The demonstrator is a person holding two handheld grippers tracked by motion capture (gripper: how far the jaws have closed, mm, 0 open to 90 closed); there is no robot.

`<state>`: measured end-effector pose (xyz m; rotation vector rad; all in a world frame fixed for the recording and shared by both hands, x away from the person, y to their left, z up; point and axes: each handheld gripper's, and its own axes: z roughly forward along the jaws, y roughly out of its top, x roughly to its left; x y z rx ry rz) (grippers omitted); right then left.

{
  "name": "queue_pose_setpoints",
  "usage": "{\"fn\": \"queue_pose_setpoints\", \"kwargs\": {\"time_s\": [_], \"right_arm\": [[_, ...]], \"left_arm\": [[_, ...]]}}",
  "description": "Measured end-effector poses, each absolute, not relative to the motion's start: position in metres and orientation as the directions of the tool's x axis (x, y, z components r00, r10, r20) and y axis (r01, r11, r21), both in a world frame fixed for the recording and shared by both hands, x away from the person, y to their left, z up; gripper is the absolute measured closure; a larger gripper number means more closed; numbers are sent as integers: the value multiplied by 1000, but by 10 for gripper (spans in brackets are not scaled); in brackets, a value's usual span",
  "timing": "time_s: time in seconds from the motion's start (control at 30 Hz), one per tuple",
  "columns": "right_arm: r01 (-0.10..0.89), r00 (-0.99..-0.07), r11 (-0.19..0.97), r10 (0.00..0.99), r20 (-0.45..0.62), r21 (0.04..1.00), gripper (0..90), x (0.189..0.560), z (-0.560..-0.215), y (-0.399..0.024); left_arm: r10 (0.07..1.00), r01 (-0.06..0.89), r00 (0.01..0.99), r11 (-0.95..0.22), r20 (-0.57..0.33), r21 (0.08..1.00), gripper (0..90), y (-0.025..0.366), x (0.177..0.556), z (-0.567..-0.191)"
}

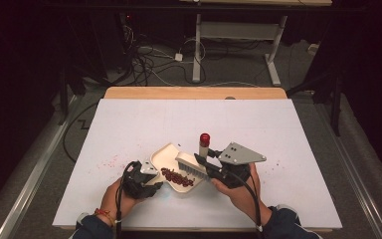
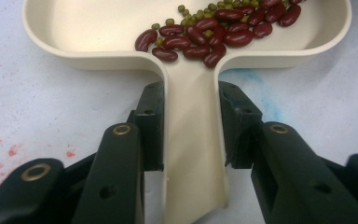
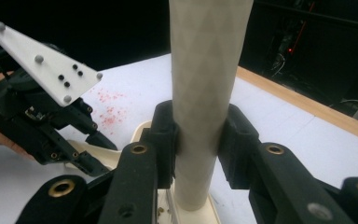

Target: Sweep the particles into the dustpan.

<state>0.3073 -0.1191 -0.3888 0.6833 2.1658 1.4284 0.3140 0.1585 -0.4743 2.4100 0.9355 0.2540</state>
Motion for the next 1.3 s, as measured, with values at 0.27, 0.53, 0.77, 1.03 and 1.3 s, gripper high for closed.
{"fn": "queue_pose_setpoints", "kwargs": {"time_s": [0.27, 0.53, 0.77, 1.03, 1.3], "right_arm": [[142, -745, 310, 659, -105, 940, 708, 311, -375, -137], [141, -620, 282, 773, -138, 949, 708, 310, -357, -203], [205, -379, 253, 911, -162, 945, 708, 314, -359, -280], [294, -179, 233, 966, -186, 927, 708, 320, -384, -326], [298, -217, 248, 958, -188, 922, 706, 325, -395, -293]], "left_arm": [[672, 572, 741, -615, -20, 543, 636, 160, 315, -476], [668, 569, 744, -619, -17, 542, 636, 161, 314, -476], [666, 566, 746, -625, -11, 537, 636, 160, 315, -476], [663, 563, 749, -635, -1, 529, 636, 157, 315, -477], [657, 556, 754, -641, 2, 529, 636, 154, 315, -478]]}}
